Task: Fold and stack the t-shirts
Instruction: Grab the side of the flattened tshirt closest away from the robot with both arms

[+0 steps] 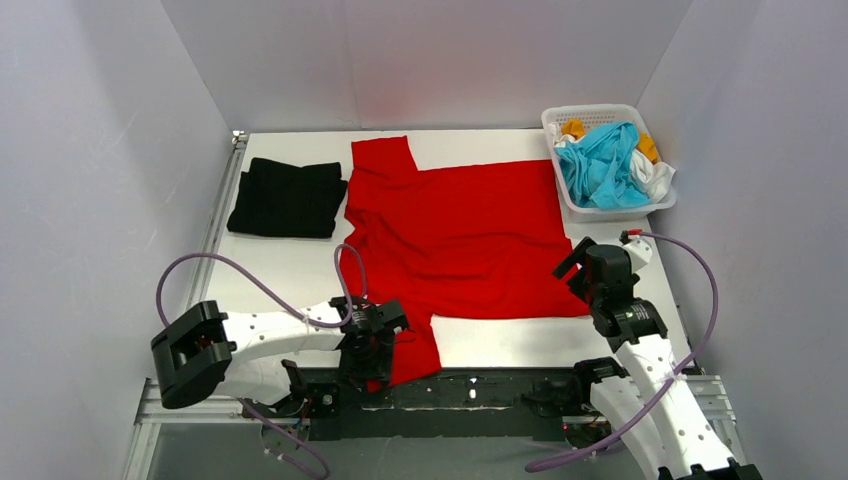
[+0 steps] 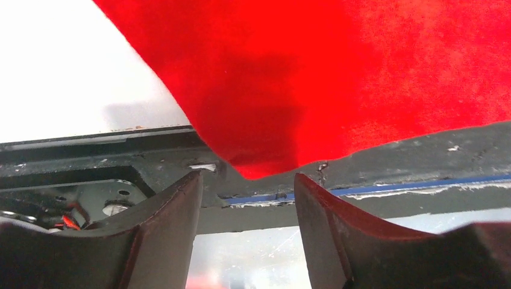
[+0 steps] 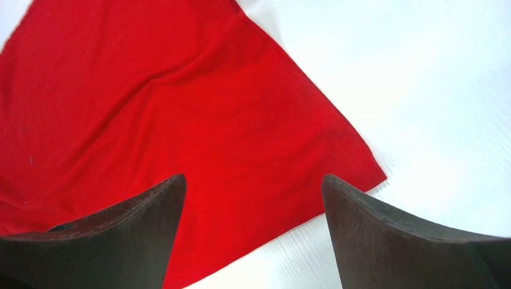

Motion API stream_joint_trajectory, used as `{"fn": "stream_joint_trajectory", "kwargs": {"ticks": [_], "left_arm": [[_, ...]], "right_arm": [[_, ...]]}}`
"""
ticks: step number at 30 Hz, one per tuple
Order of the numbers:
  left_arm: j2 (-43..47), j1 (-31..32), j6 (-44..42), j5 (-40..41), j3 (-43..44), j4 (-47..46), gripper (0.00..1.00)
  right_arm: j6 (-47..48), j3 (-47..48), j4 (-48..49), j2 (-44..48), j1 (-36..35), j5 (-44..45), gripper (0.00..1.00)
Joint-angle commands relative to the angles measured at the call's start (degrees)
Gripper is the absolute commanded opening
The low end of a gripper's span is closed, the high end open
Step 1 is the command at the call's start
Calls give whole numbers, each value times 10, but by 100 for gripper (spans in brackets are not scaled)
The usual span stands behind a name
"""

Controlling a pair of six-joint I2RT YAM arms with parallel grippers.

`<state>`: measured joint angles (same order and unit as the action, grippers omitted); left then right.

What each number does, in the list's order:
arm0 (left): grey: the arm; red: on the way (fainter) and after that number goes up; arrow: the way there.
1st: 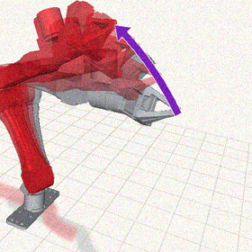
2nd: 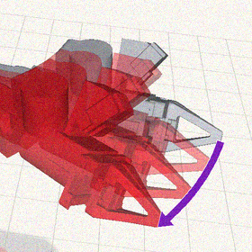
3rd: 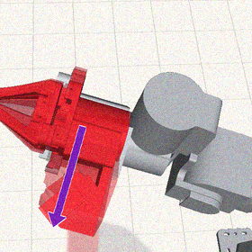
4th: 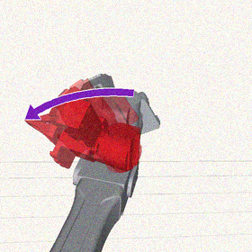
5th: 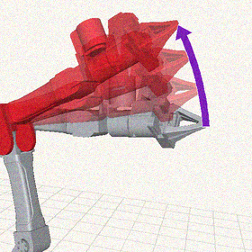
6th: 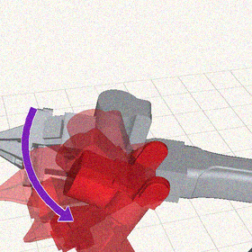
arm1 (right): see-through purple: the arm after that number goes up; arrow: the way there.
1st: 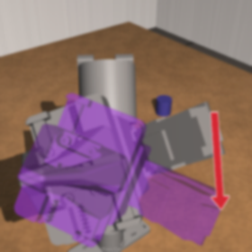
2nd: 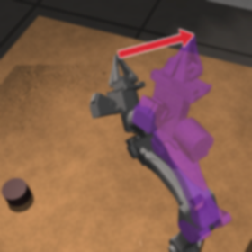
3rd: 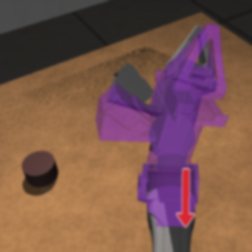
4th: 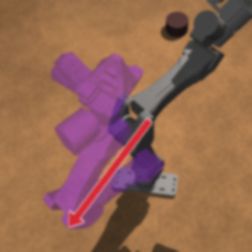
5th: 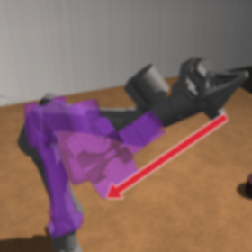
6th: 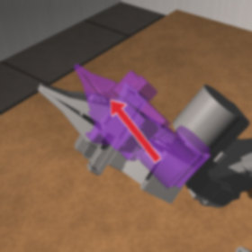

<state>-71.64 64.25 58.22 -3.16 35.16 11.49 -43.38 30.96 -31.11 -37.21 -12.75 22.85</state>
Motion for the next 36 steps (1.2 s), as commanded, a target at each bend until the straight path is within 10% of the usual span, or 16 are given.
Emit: {"fn": "stream_joint_trajectory", "kwargs": {"ticks": [1,9,15,27,36], "left_arm": [[-50,-1,20,10,32,120,55],[-160,-14,-16,-64,68,72,37],[-111,-24,-40,-32,78,102,0],[142,-23,-70,14,-20,12,0],[123,-23,-100,14,8,12,0]], "right_arm": [[-13,-7,-10,42,3,33,91],[-18,-10,-22,81,3,38,91],[-27,-10,-38,89,3,46,90],[-211,-34,-183,44,4,-3,83],[-205,-101,-9,-25,4,19,71]]}}
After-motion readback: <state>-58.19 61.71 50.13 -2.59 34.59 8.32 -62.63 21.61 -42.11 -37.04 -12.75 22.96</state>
